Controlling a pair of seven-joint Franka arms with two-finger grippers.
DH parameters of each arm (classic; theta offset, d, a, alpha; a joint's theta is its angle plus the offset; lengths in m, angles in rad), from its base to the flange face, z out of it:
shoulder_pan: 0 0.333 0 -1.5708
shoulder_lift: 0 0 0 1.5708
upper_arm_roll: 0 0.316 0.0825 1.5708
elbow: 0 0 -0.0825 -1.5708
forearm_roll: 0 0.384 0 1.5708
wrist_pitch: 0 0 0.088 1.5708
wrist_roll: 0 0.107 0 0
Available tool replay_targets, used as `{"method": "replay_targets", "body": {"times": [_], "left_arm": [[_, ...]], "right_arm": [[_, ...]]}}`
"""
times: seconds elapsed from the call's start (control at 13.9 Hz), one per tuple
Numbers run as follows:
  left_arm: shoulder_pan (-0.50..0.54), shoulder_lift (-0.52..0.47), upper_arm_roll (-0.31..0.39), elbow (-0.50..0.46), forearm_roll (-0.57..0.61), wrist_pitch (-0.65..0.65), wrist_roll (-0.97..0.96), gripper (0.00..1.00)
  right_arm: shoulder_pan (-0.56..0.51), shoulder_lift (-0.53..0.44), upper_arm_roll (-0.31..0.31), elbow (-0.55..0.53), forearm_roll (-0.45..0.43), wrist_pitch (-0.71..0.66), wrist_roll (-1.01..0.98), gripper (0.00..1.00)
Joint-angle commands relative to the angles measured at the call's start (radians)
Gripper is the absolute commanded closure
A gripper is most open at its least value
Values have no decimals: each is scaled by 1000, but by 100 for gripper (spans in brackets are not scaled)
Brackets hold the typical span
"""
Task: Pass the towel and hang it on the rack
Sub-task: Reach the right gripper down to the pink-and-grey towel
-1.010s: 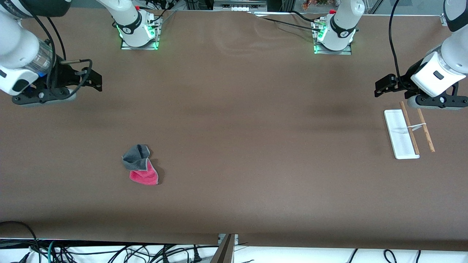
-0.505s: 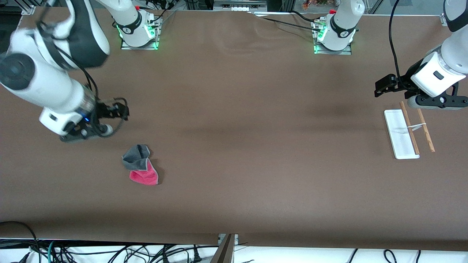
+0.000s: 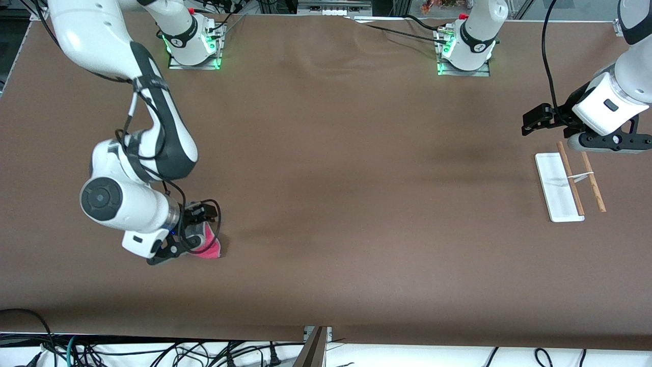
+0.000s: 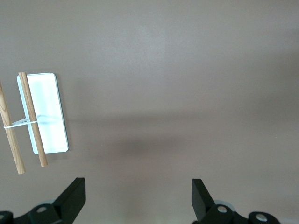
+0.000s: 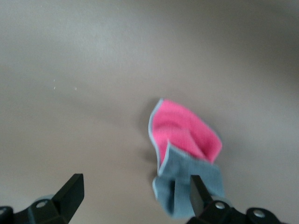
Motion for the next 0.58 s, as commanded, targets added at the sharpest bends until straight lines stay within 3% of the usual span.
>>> {"method": "replay_targets", "body": {"times": [0.0, 0.5], "left_arm": [[8, 12, -2, 31, -10, -25, 19, 0], [6, 12, -5, 33, -1, -25, 21, 0]], "right_arm": [[-9, 62, 7, 72, 21, 53, -161, 0], [-20, 128, 7, 54, 75, 122, -288, 2]]}}
